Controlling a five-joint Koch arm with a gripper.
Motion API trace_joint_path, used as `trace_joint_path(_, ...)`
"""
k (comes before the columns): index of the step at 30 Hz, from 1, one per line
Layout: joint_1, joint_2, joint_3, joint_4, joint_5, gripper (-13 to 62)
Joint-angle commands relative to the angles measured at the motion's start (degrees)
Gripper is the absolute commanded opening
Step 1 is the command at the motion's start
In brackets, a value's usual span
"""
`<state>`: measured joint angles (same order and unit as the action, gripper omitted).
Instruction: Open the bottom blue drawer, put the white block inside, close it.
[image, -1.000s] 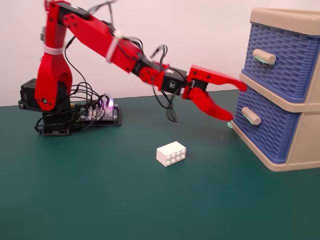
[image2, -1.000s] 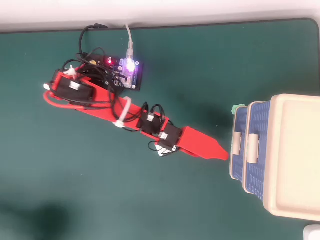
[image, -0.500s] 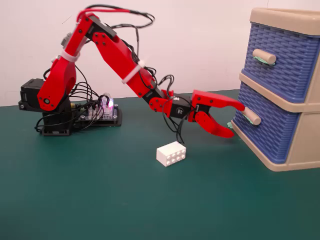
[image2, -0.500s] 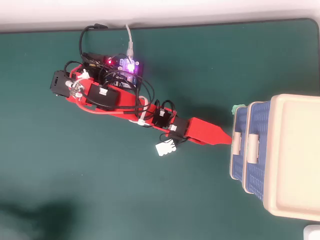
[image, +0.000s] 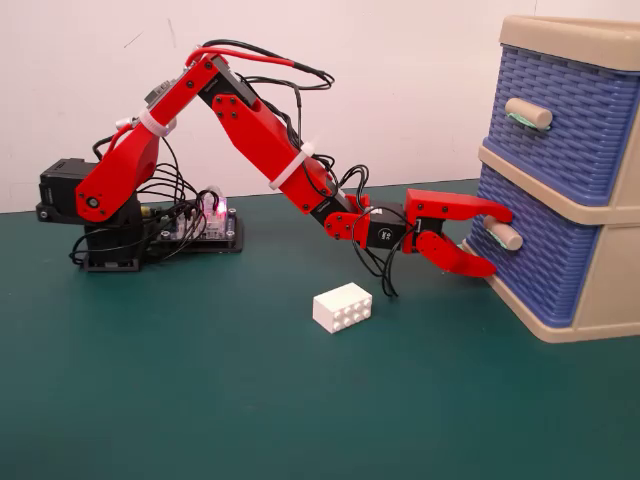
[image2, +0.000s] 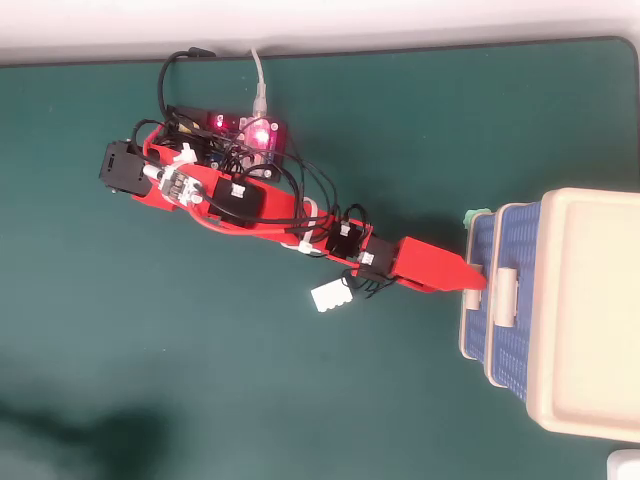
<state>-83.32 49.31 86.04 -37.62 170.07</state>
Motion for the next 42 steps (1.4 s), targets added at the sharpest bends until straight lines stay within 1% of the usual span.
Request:
trace_joint_path(1,-1.1,1.4,-4.9,-1.4,0.4,17.1)
trace_joint_path(5,-1.0,1.5,-6.2,2.4,0.4,5.1)
trace_joint_path(8,-0.7,1.7,-6.7,7.4,0.4,-8.1)
trace_joint_path(12,-0.3,1.7,-6.8,11.0,0.5,-8.2)
trace_joint_path(19,-0.2,3.1,-4.8,11.3,0.9,-8.2)
trace_joint_path(21,0.1,6.5,-0.3,11.3,1.2,-8.2)
trace_joint_path(26,1.0,18.9,17.1,11.2,3.3,-8.2)
trace_joint_path(29,3.4,25.8,26.7,11.2,5.2,-8.2)
trace_joint_path(32,5.7,31.6,34.3,11.2,5.3,-8.2)
trace_joint_path(35,7.0,34.9,37.8,11.4,5.3,-8.1)
trace_joint_path(39,8.3,35.7,39.6,11.5,5.4,-7.4)
trace_joint_path(40,8.9,36.2,39.5,11.5,5.3,-2.7)
trace_joint_path(41,9.3,36.7,39.4,11.5,5.0,6.5)
trace_joint_path(42,9.7,36.7,39.0,11.1,4.8,21.0)
